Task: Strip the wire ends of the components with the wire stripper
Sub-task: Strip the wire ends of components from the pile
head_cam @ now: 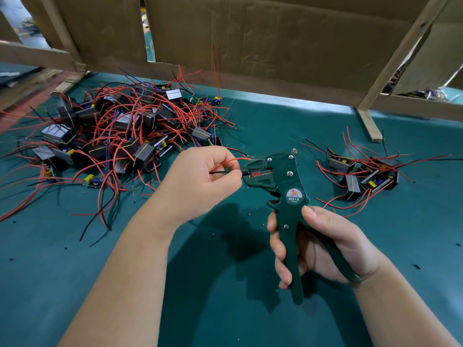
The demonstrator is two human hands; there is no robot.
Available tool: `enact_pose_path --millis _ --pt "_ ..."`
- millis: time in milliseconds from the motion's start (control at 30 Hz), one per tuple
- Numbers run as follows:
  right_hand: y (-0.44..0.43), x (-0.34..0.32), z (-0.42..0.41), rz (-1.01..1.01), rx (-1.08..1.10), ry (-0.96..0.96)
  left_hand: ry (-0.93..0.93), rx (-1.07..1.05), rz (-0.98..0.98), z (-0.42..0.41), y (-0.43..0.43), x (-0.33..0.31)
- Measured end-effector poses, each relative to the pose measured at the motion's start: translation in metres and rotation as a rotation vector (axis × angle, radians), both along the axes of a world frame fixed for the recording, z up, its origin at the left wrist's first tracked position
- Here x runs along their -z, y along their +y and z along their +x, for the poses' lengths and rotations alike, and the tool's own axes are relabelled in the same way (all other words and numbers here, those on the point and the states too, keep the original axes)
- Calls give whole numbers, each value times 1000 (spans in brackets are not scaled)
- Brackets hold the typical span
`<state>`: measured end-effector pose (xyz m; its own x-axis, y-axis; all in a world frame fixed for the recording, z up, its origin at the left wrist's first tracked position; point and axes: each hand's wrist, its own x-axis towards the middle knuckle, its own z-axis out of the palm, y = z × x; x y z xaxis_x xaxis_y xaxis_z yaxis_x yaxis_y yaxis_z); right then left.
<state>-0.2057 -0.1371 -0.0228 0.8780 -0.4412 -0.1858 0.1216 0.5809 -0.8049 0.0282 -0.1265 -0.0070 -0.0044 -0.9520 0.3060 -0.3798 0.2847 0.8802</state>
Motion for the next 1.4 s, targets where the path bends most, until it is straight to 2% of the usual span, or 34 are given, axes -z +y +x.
enact_pose_path --millis 767,1000,1400 --pt "-1 1 0 18 17 24 -51 5 4 1 0 4" --pt "-2 1 0 55 35 52 -160 -19 -15 1 -1 7" --pt "-1 1 1 50 24 42 -189 -25 -31 0 -2 7"
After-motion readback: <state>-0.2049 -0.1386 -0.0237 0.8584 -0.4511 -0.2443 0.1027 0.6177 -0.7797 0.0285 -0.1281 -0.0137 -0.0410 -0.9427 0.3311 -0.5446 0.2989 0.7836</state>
